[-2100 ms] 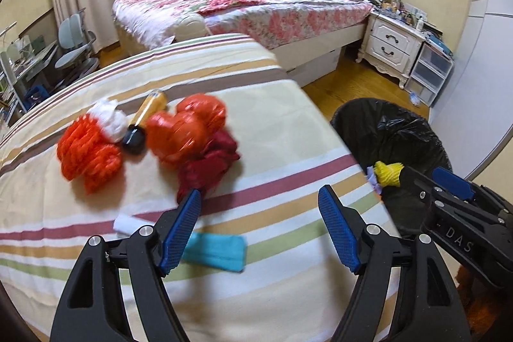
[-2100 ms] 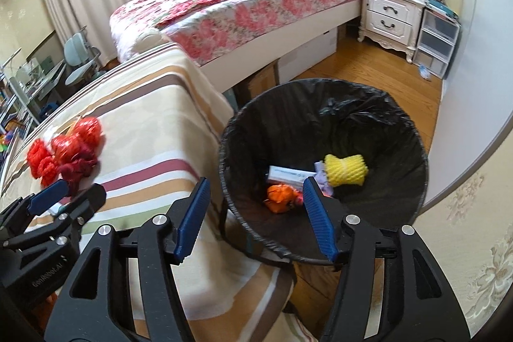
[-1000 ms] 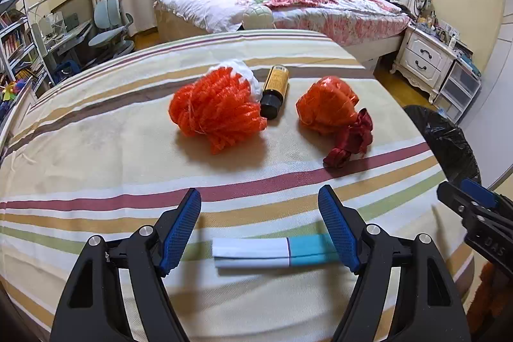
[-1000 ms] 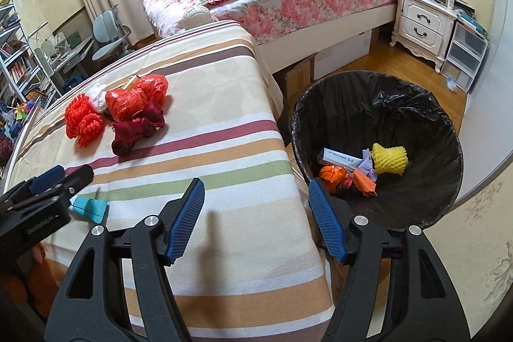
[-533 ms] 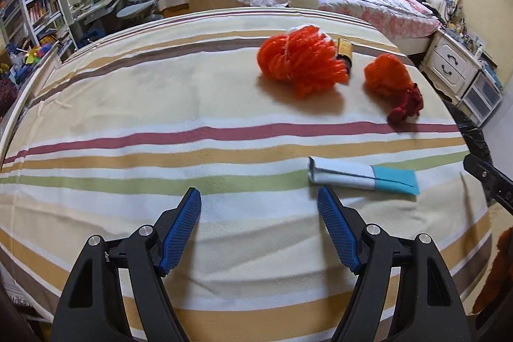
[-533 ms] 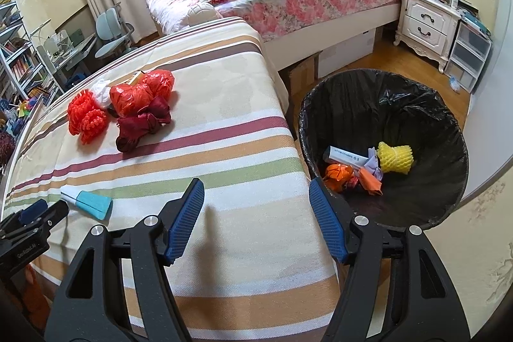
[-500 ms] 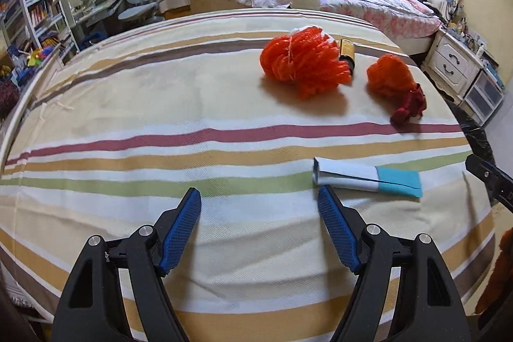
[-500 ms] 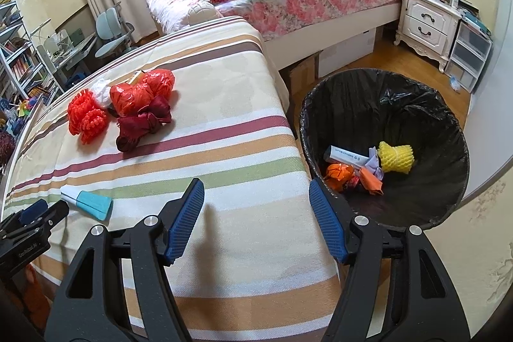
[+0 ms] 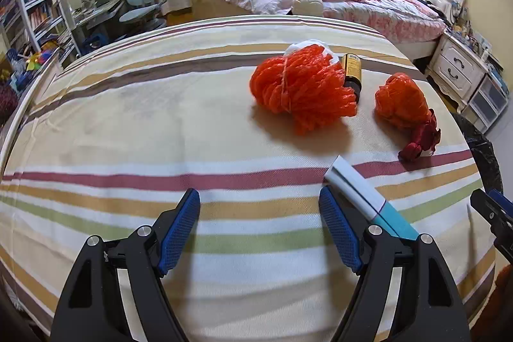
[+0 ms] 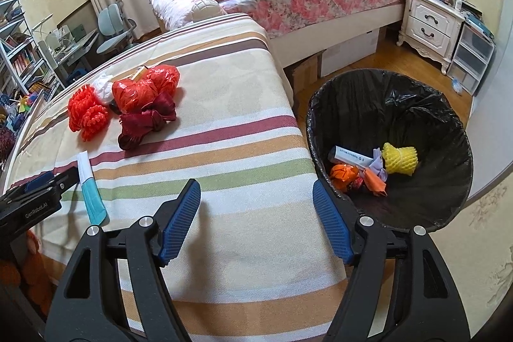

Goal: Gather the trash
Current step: 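Move both tools back to the bed, left tool toward the blue-white tube, then close the left tool on the blue-white tube while the right tool grasps the dark red cloth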

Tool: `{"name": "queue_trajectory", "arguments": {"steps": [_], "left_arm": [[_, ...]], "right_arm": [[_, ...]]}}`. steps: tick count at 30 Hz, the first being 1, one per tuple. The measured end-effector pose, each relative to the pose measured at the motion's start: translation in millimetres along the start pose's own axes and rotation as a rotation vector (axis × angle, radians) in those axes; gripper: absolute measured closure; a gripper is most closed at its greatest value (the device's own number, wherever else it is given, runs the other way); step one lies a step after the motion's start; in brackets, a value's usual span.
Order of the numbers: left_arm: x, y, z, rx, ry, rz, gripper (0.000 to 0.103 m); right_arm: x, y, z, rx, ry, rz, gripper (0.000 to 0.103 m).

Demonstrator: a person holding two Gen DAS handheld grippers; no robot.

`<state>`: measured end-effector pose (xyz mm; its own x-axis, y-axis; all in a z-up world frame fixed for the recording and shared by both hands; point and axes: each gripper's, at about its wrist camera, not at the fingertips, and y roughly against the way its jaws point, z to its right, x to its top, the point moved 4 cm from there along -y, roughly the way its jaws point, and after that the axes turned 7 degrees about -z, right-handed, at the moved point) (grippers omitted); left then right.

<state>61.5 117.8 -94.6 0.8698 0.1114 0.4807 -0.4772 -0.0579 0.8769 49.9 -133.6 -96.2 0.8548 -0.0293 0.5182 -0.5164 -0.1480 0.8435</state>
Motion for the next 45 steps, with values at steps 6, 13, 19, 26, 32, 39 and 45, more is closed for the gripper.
{"name": "queue_trajectory", "arguments": {"steps": [6, 13, 19, 26, 32, 39, 45], "left_arm": [[-8, 16, -3, -0.021, 0.066, -0.004, 0.028], [-3, 22, 31, -0.051, 0.025, -0.001, 0.028], [-5, 8, 57, -0.055, -0.013, -0.023, 0.027], [-16, 8, 45, -0.047, -0.058, -0.006, 0.027], [-16, 11, 30, -0.054, -0.053, 0.011, 0.034], [-10, 9, 36, -0.081, -0.097, 0.043, 0.058], [-8, 8, 33, -0.081, -0.119, 0.069, 0.082]], "right_arm": [[0, 1, 3, 0.009, 0.003, 0.008, 0.032], [-4, 6, 13, 0.000, -0.008, 0.025, 0.032], [-8, 8, 21, -0.003, -0.027, 0.024, 0.032], [-8, 8, 15, -0.005, -0.014, 0.022, 0.032], [-7, 2, 3, -0.012, 0.011, 0.011, 0.030], [-2, 3, -7, -0.022, 0.030, 0.012, 0.029], [3, 3, -21, -0.018, 0.053, 0.014, 0.029]]}}
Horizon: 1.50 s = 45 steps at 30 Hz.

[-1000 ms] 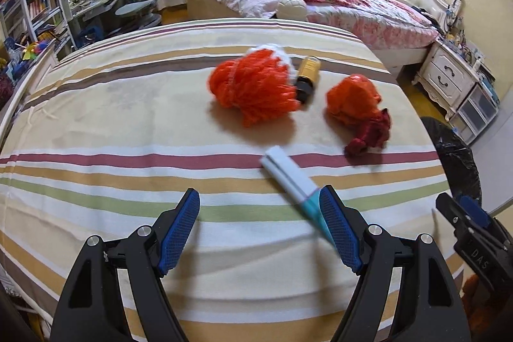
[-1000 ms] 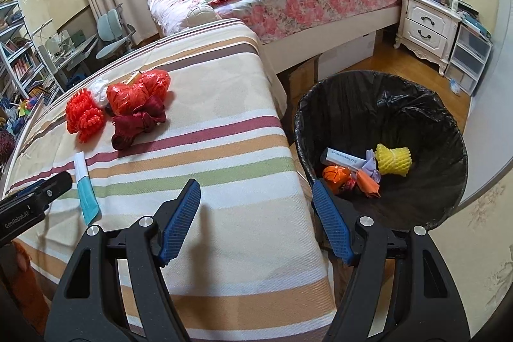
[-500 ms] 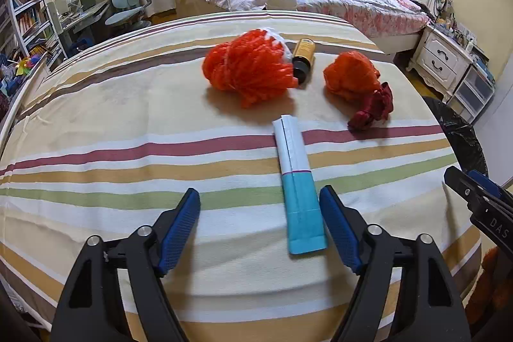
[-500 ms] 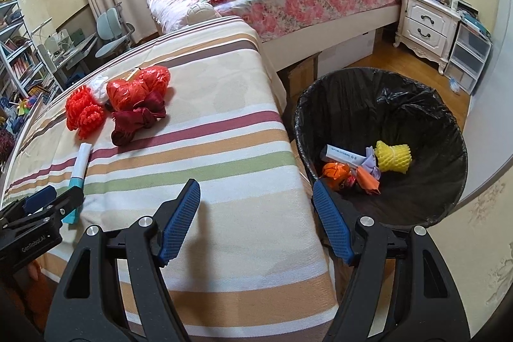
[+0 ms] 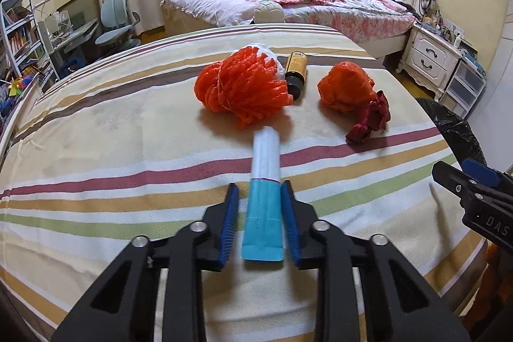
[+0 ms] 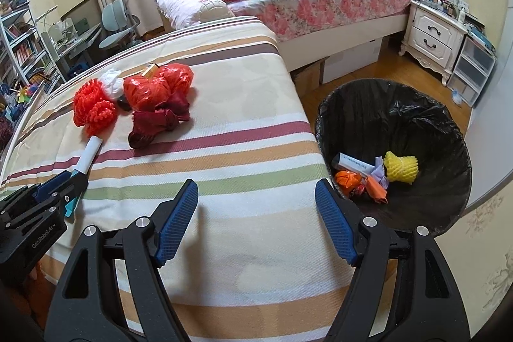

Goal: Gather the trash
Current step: 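Close the left tool on the blue-white tube while the right tool grasps the dark red cloth, then carry tube and dark red cloth over the bin and open the right tool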

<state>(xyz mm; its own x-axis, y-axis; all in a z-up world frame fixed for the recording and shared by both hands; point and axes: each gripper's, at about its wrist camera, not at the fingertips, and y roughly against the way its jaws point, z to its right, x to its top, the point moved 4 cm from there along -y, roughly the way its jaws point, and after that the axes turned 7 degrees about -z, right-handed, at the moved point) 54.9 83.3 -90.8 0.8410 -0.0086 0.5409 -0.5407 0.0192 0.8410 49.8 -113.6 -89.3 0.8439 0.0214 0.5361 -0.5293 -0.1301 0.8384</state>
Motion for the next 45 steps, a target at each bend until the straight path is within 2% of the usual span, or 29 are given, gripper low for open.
{"name": "queue_trajectory", "arguments": {"steps": [3, 15, 22, 23, 25, 27, 29, 30, 31, 45], "left_arm": [[1, 0, -7, -0.028, 0.014, -0.002, 0.082], [4, 3, -44, 0.014, 0.075, 0.014, 0.082], [-1, 4, -54, 0.006, 0.099, 0.010, 0.082], [-1, 5, -54, 0.003, 0.100, 0.011, 0.082], [-2, 6, -54, 0.000, 0.100, 0.013, 0.082], [-3, 6, -53, -0.003, 0.099, 0.012, 0.082], [-3, 7, -53, -0.005, 0.097, 0.012, 0.082], [-3, 7, -53, -0.007, 0.096, 0.012, 0.082], [-3, 8, -52, -0.010, 0.096, 0.013, 0.082], [-8, 14, -28, -0.051, 0.055, 0.013, 0.082]], "right_arm": [[4, -2, -11, 0.011, 0.018, -0.002, 0.029], [30, -26, -57, 0.066, 0.078, -0.025, 0.029], [39, -36, -73, 0.067, 0.099, -0.030, 0.029], [39, -37, -74, 0.062, 0.107, -0.032, 0.031], [38, -36, -77, 0.054, 0.124, -0.028, 0.042], [36, -34, -78, 0.052, 0.134, -0.025, 0.062], [33, -31, -76, 0.055, 0.134, -0.027, 0.066], [32, -30, -76, 0.059, 0.133, -0.027, 0.076], [30, -28, -75, 0.067, 0.131, -0.029, 0.079], [8, -5, -53, 0.066, 0.100, -0.011, 0.079]]}}
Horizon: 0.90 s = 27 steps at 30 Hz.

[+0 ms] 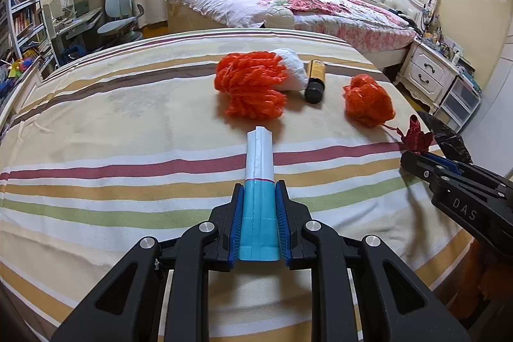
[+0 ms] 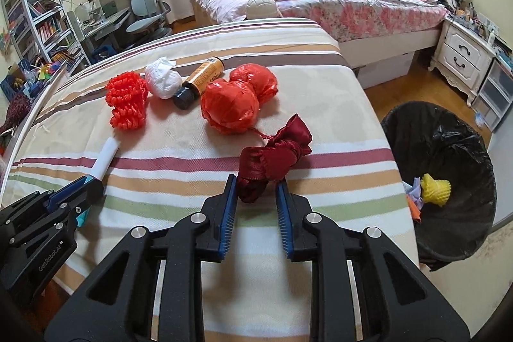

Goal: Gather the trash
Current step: 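Carry tube and dark red cloth over the bin and open the right tool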

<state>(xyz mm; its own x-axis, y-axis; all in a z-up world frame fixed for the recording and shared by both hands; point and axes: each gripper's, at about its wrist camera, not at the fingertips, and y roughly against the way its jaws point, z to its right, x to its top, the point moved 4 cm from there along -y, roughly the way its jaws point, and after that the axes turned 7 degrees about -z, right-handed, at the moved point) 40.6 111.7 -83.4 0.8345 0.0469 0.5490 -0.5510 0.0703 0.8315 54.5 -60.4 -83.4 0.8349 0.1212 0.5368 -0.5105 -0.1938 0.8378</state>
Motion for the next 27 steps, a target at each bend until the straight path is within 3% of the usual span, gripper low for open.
{"name": "queue_trajectory", "arguments": {"steps": [13, 27], "left_arm": [[5, 5, 50, -0.060, -0.076, 0.021, 0.082], [27, 4, 143, -0.173, -0.202, 0.053, 0.082]], "right_arm": [[0, 29, 50, -0.049, -0.080, 0.056, 0.079], [-8, 44, 127, -0.132, -0.204, 0.078, 0.079]]}}
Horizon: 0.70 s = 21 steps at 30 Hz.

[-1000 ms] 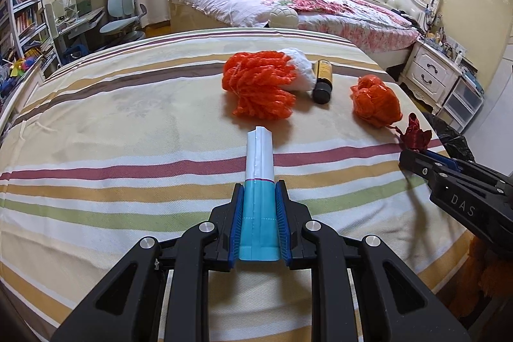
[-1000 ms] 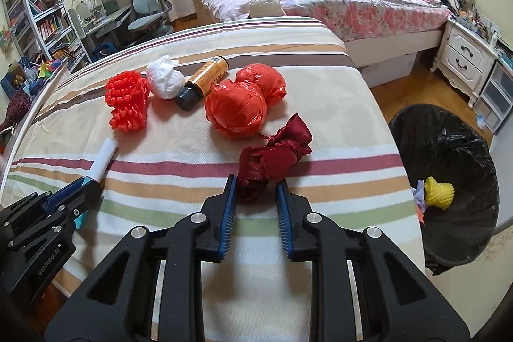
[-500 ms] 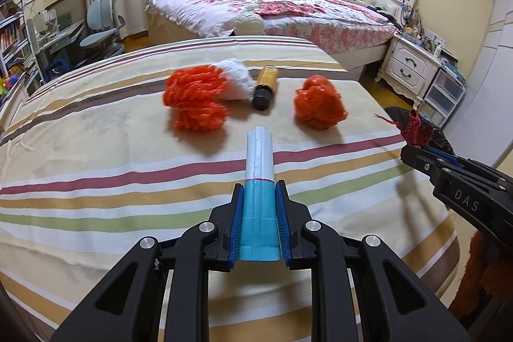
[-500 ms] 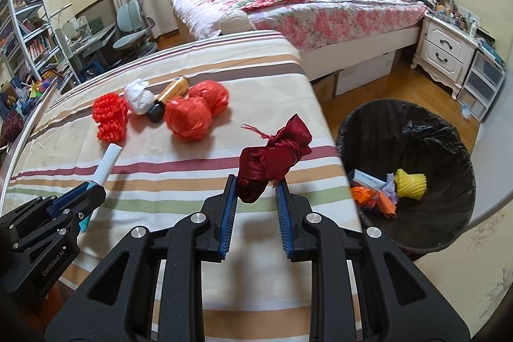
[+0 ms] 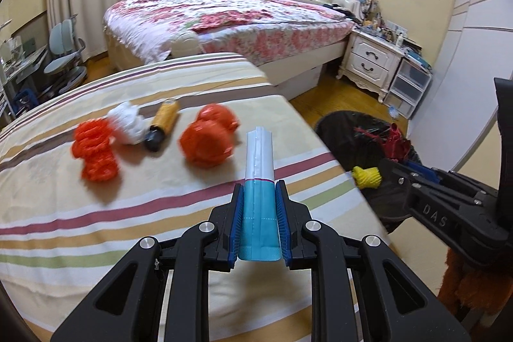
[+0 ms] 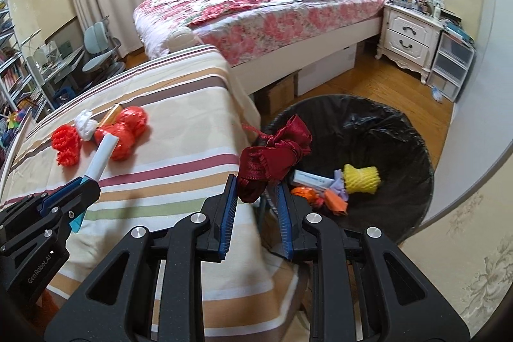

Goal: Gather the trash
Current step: 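Carry tube and dark red cloth over the bin and open the right tool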

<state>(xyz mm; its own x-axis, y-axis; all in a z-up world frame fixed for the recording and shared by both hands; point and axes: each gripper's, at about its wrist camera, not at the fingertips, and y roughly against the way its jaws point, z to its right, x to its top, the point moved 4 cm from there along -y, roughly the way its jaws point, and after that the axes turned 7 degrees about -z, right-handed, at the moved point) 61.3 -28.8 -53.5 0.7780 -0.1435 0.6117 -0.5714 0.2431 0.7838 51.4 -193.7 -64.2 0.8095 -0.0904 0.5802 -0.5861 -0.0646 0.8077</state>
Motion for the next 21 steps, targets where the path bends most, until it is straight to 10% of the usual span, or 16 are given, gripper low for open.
{"name": "queue_trajectory", "arguments": {"steps": [21], "left_arm": [[44, -54, 80, -0.015, -0.129, -0.010, 0.082]], "right_arm": [[13, -18, 88, -0.087, -0.124, 0.001, 0.079]]}}
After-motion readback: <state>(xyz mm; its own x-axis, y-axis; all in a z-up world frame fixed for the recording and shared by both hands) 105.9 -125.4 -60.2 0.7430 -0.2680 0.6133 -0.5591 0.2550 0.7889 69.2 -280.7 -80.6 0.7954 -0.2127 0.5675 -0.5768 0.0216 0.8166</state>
